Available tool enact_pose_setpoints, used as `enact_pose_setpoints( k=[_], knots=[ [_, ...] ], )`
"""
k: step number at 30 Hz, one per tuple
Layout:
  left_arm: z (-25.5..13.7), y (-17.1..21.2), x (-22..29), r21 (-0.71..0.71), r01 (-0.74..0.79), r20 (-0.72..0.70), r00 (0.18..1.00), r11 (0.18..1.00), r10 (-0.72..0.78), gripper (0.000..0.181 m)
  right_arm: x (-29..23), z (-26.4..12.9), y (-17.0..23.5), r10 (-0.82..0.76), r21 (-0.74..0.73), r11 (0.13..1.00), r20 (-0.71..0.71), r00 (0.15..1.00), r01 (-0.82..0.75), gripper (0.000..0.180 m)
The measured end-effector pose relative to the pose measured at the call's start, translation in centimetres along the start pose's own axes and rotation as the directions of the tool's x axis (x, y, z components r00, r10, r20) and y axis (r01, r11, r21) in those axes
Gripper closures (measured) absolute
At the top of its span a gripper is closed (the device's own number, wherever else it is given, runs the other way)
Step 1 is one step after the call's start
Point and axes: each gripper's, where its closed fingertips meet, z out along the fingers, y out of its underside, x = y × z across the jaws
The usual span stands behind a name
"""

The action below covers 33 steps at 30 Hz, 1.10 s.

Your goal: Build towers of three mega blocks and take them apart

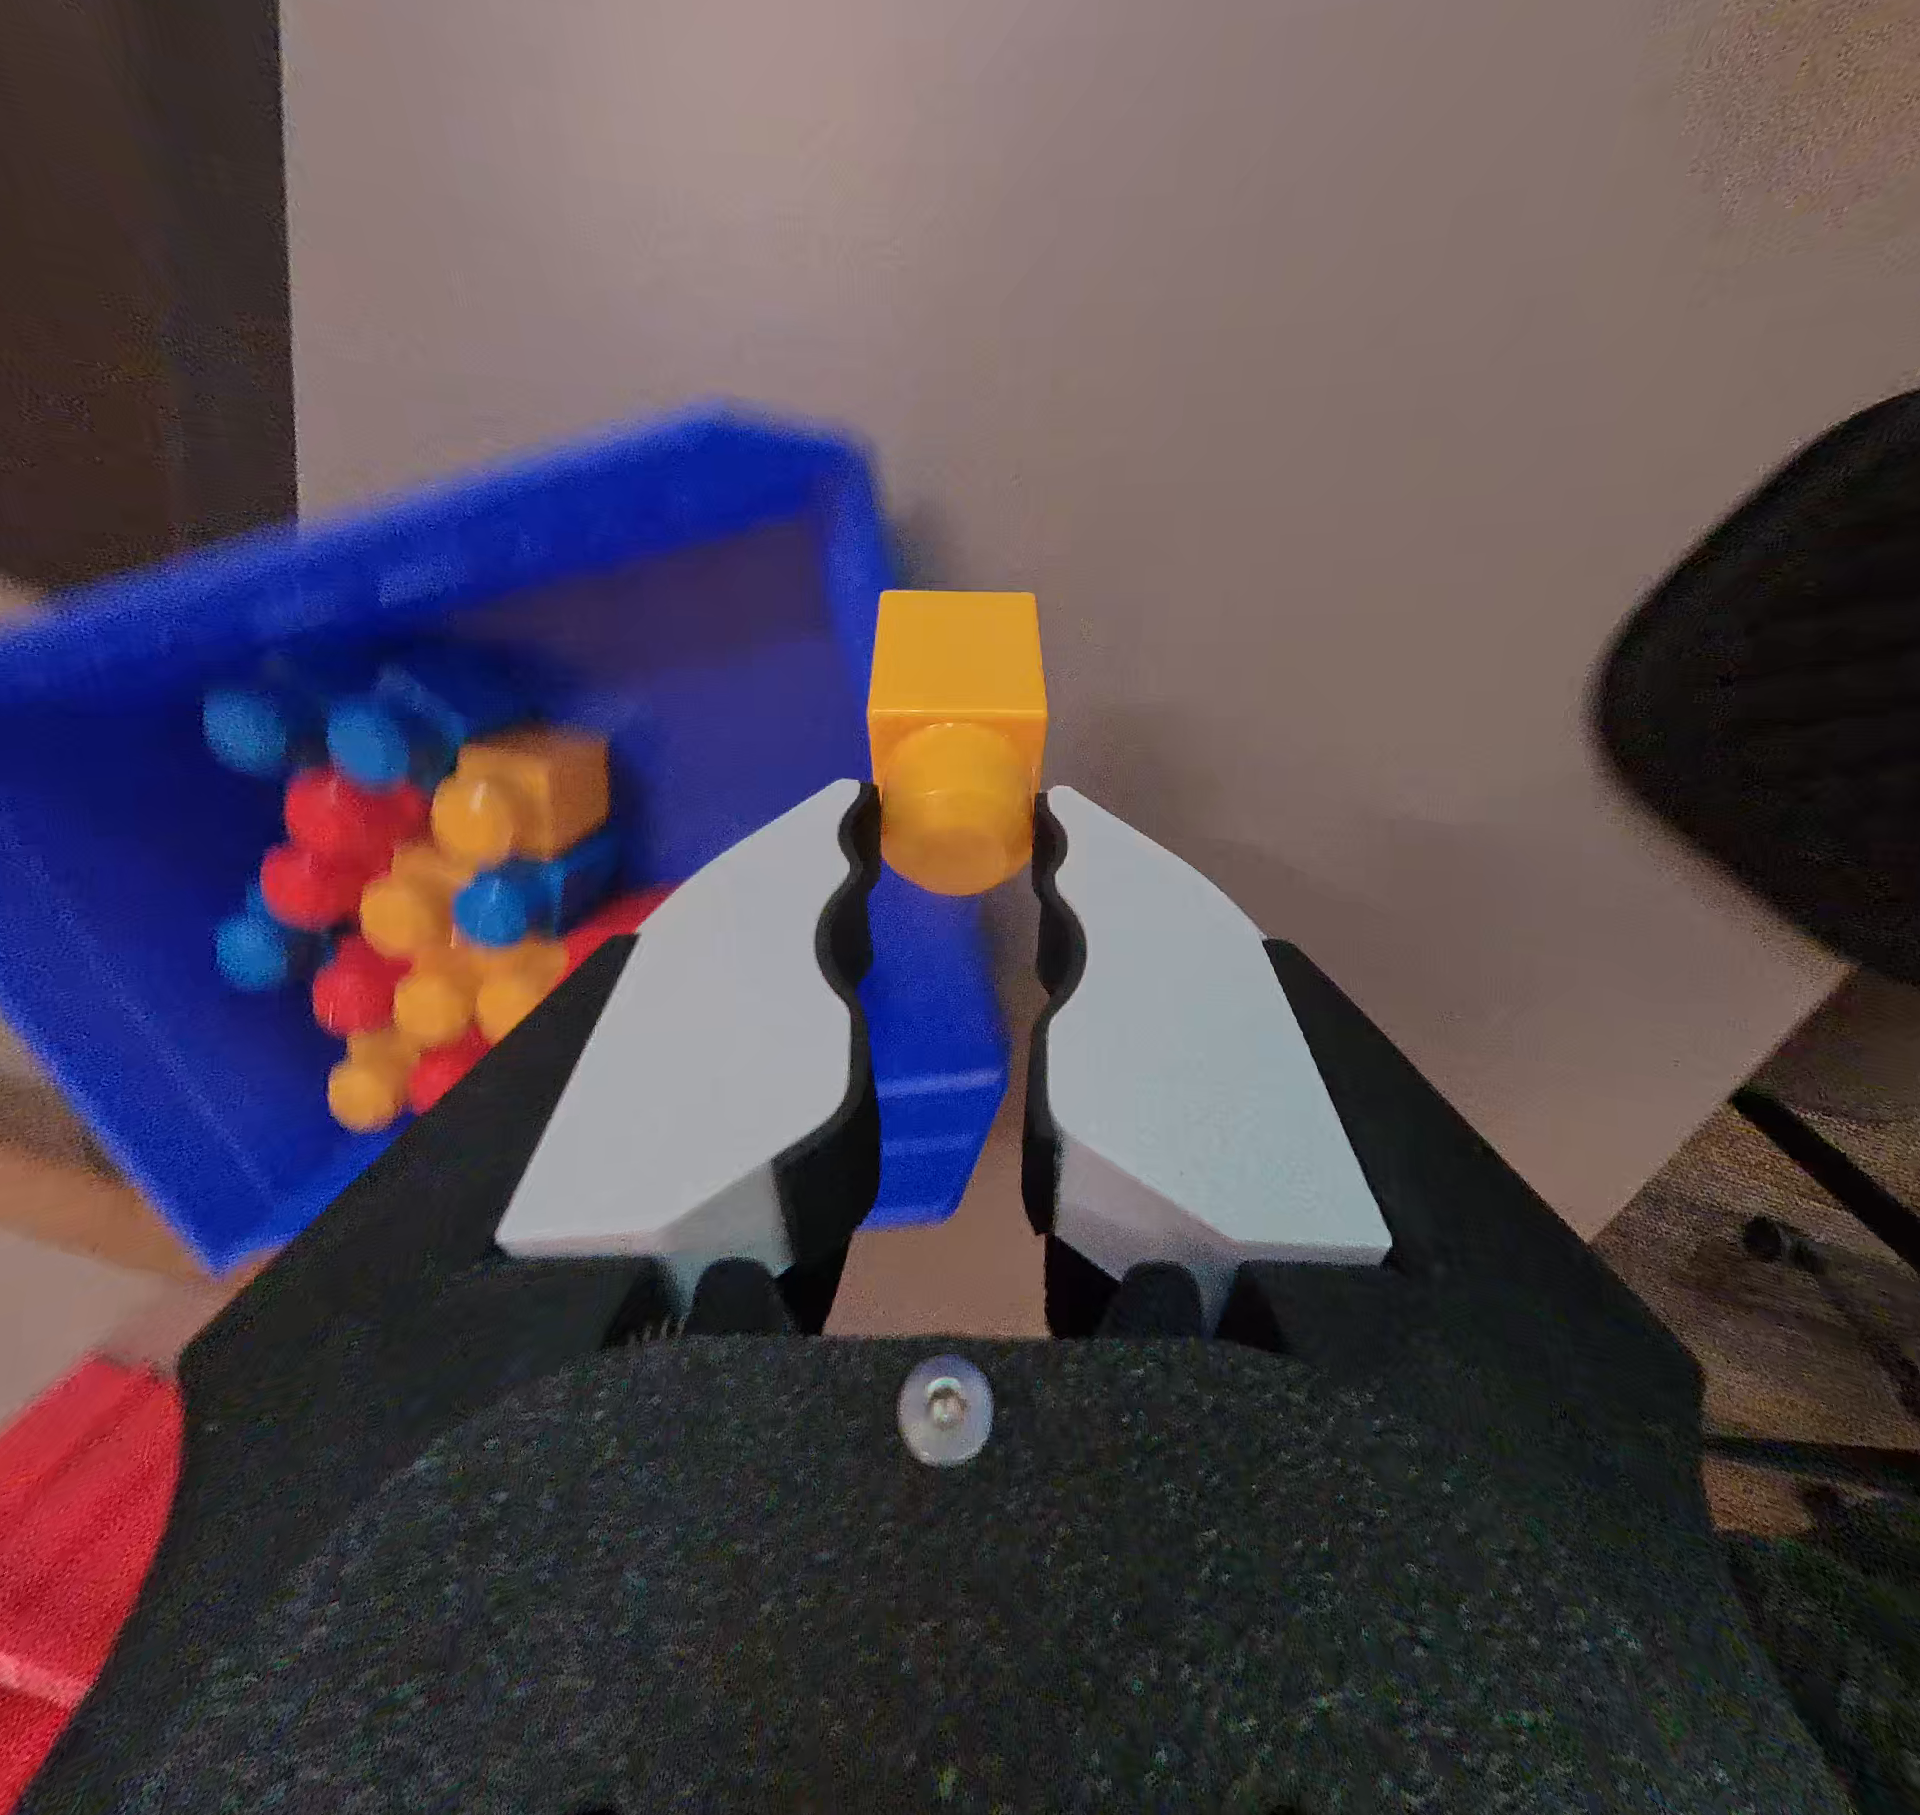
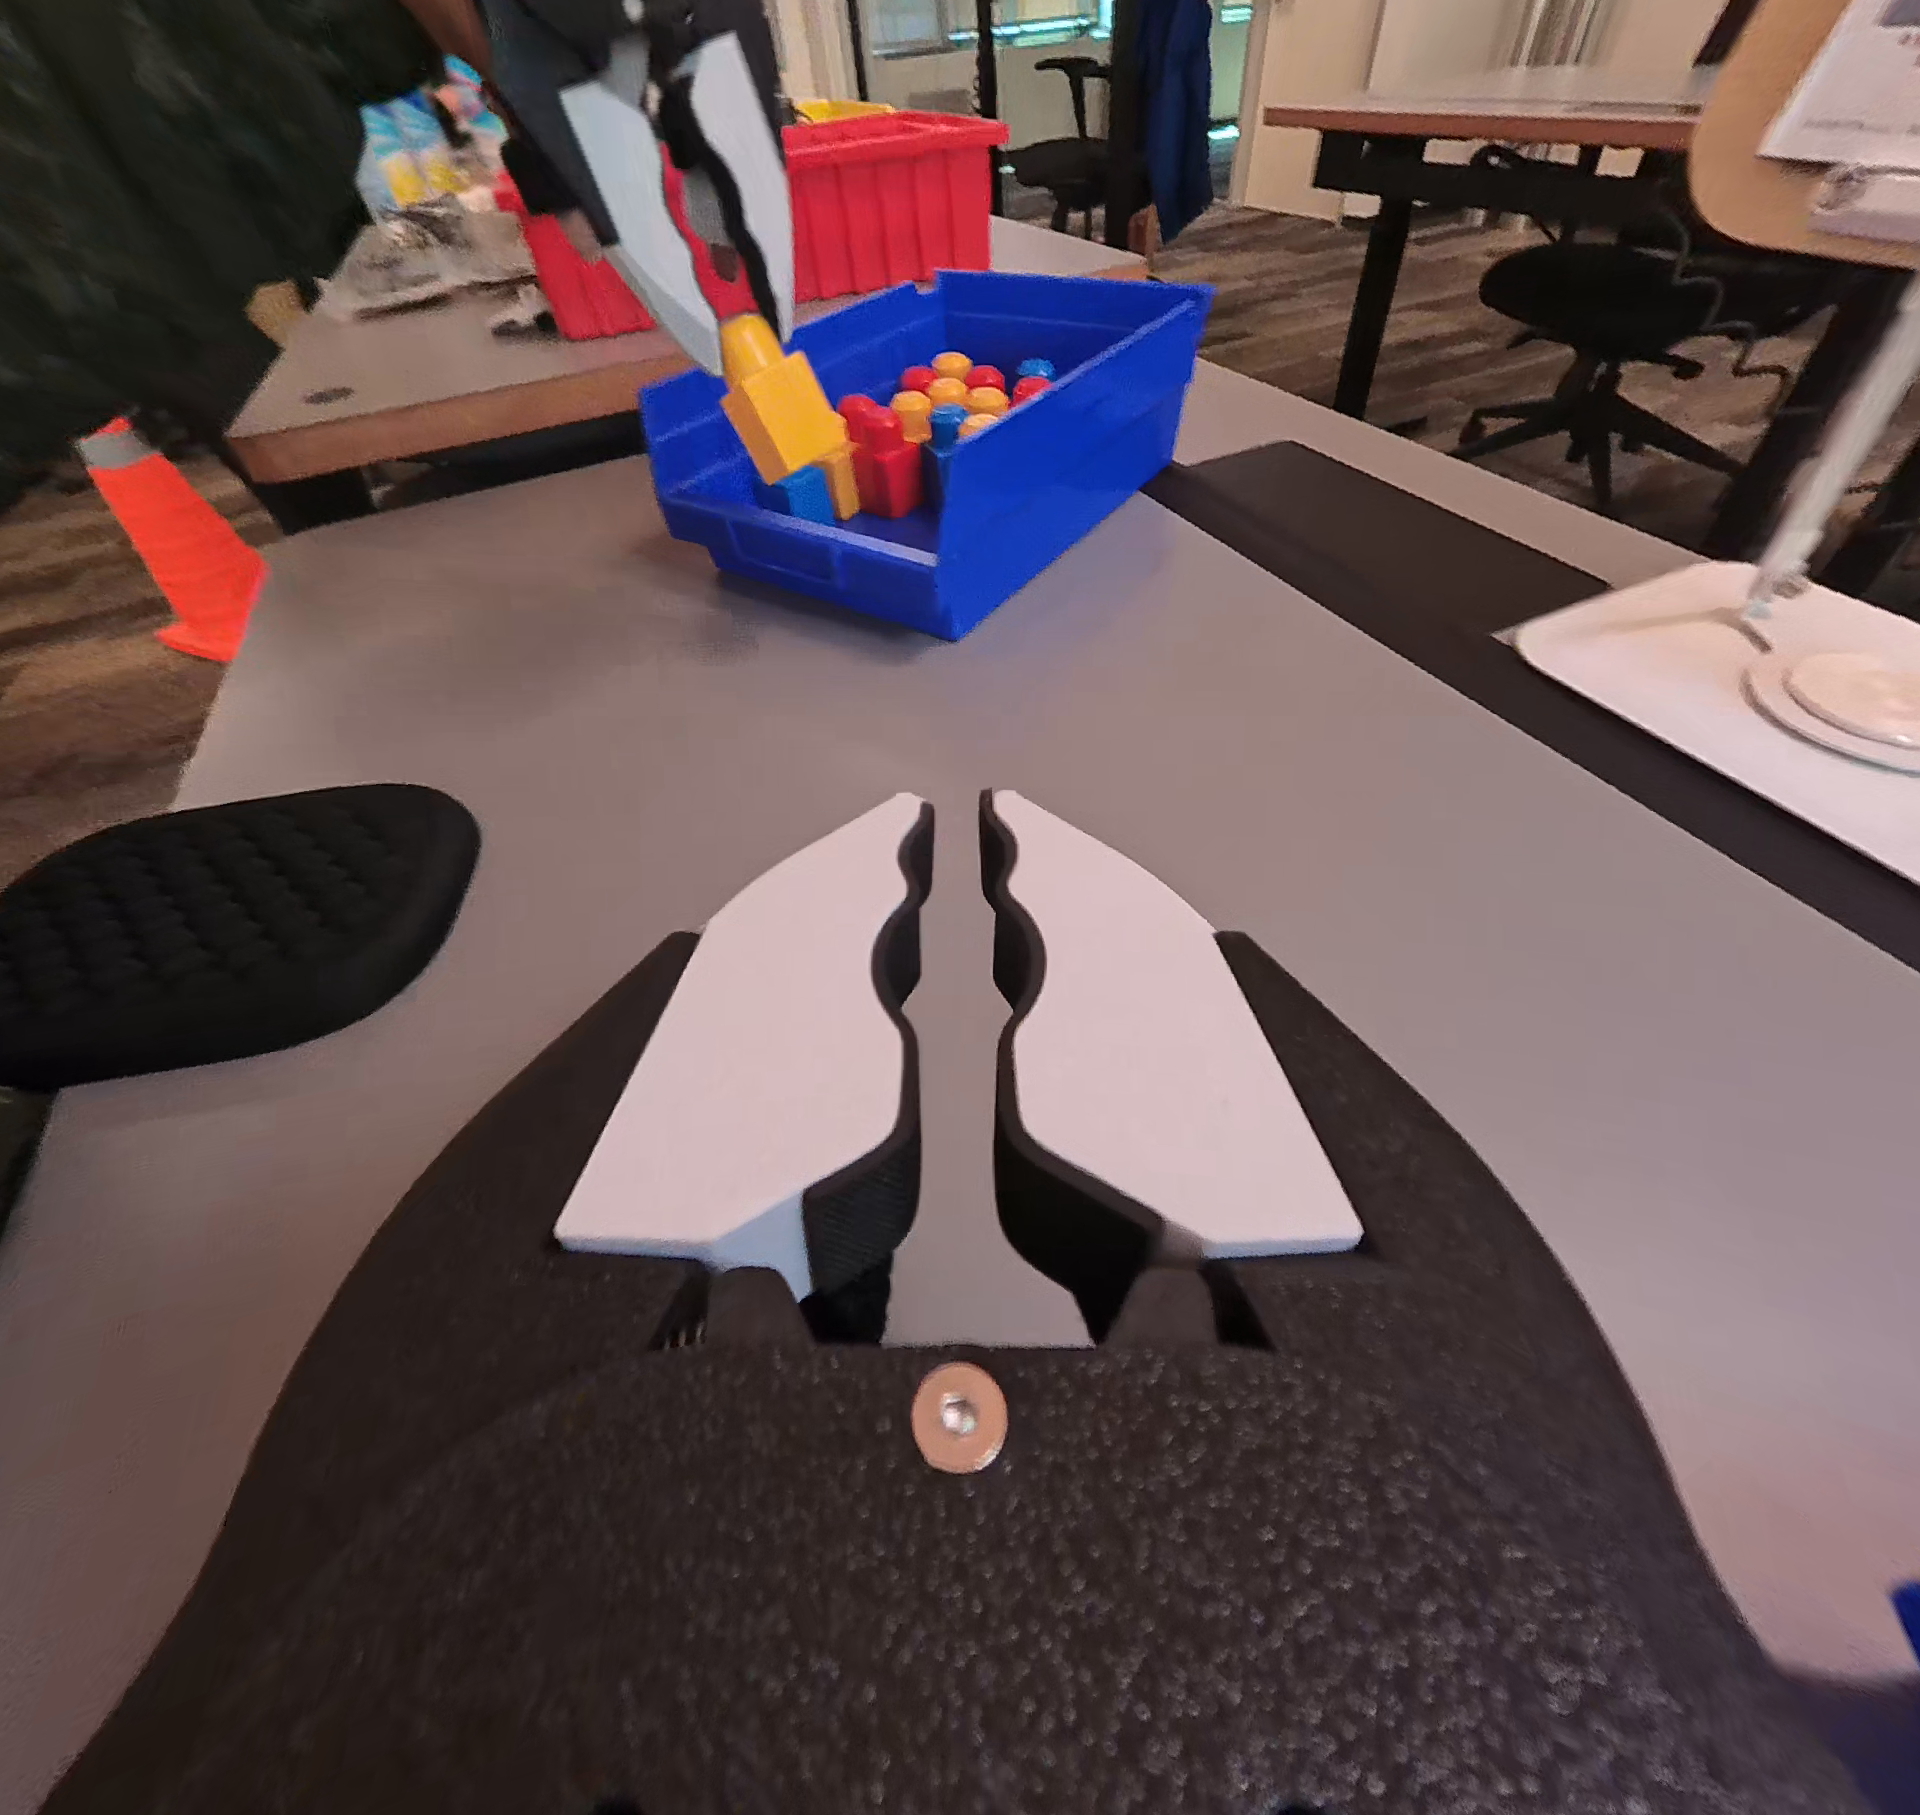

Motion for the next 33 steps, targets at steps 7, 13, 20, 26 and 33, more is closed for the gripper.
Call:
enact_pose_setpoints(
  k=[7, 13, 20, 26, 33],
  knots=[
    [3.4, -11.4, 11.0, 0.119, -0.33, -0.131, 0.93, 0.936, 0.345, 0.153, -5.5, 3.1, 2.1, -0.228, -0.169, 0.956, 0.093, 0.969, 0.241, 0.14],
    [5.1, -17.4, 14.8, 0.177, -0.455, -0.139, 0.866, 0.873, 0.48, 0.153, -6.7, 5.0, 5.1, -0.293, -0.299, 0.905, 0.083, 0.953, 0.304, 0.142],
    [1.7, -17.1, 10.0, 0.372, -0.285, -0.059, 0.942, 0.883, 0.33, 0.147, -4.0, 4.0, 7.5, -0.259, -0.35, 0.896, 0.088, 0.962, 0.273, 0.143],
    [-0.4, -6.2, -1.9, 0.268, -0.001, 0.128, 0.991, 0.964, -0.034, 0.145, -0.7, 3.0, 10.4, -0.139, -0.442, 0.883, 0.069, 0.988, 0.155, 0.143],
    [4.3, 8.5, -6.7, -0.101, 0.252, 0.071, 0.967, 0.963, -0.245, 0.14, -1.9, 1.2, 11.9, -0.155, -0.512, 0.823, 0.212, 0.965, 0.245, 0.143]
  ],
)
